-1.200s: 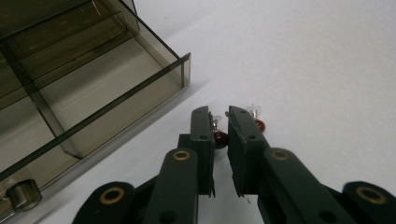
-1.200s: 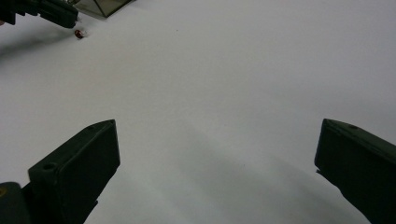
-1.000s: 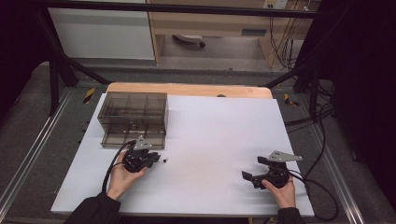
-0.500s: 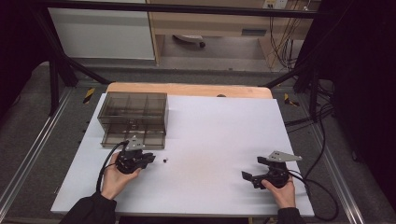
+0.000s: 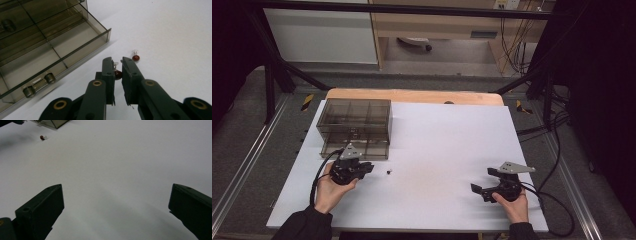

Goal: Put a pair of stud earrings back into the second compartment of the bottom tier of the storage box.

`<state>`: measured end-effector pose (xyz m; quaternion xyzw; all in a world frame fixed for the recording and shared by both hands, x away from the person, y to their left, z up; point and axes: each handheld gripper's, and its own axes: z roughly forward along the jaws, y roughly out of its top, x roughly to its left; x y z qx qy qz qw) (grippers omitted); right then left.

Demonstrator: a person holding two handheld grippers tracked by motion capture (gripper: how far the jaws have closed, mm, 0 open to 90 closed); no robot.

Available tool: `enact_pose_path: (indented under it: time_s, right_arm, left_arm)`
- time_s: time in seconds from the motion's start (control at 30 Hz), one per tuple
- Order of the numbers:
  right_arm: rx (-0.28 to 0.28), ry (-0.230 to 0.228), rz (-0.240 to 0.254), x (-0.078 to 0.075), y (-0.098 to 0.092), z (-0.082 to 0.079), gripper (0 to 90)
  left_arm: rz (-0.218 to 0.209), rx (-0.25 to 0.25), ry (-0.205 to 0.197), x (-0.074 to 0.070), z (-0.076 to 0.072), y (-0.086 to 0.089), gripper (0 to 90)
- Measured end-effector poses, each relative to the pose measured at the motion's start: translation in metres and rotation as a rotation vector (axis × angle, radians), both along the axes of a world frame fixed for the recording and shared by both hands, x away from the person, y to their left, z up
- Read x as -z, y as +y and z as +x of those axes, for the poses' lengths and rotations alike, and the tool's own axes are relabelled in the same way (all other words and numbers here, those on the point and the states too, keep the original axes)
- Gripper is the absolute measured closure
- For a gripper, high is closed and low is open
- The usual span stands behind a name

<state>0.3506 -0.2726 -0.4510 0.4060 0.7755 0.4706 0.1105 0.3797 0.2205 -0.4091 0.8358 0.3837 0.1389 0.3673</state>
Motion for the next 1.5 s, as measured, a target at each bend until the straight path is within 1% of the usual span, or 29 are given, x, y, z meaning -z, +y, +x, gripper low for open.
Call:
enact_pose_path:
  time_s: [0.23,0.3,0.5,0.63,0.7,0.83,0.97,1.13,1.2,1.33,1.4,1.5]
  right_arm:
    - [0.0,-0.001,0.0,0.0,0.0,0.0,0.8]
    - [-0.001,-0.002,-0.001,0.0,0.0,0.0,0.8]
    - [0.0,0.002,-0.003,0.0,0.0,0.0,0.8]
    - [0.0,0.002,-0.004,0.0,0.0,0.0,0.8]
    - [0.001,0.002,-0.003,0.0,0.0,0.0,0.8]
    - [0.0,0.001,-0.004,0.0,0.0,0.0,0.8]
    - [0.001,-0.002,-0.001,0.0,0.0,0.0,0.8]
    - [0.0,0.001,-0.003,0.0,0.0,0.0,0.8]
    - [0.001,0.0,-0.002,0.0,0.0,0.0,0.8]
    - [0.001,0.002,-0.004,0.0,0.0,0.0,0.8]
    - [0.001,0.001,-0.004,0.0,0.0,0.0,0.8]
    - [0.003,-0.001,-0.002,0.0,0.0,0.0,0.8]
  left_arm:
    - [-0.002,-0.016,-0.004,-0.01,0.002,0.009,80.4]
    - [0.007,-0.019,-0.007,-0.013,0.002,0.012,80.4]
    - [-0.004,-0.038,-0.014,-0.021,0.006,0.022,80.4]
    - [0.016,-0.045,-0.018,-0.026,0.011,0.024,80.4]
    - [0.018,-0.046,-0.023,-0.028,0.014,0.025,80.4]
    - [0.026,-0.046,-0.019,-0.031,0.02,0.026,80.4]
    - [0.031,-0.063,-0.015,-0.029,0.027,0.027,80.4]
    - [0.044,-0.085,-0.021,-0.026,0.038,0.028,80.4]
    - [0.044,-0.097,-0.021,-0.023,0.042,0.028,80.4]
    - [0.062,-0.125,-0.012,-0.016,0.051,0.031,80.4]
    - [0.063,-0.137,-0.014,-0.014,0.054,0.032,80.4]
    - [0.061,-0.144,-0.019,-0.01,0.06,0.034,80.4]
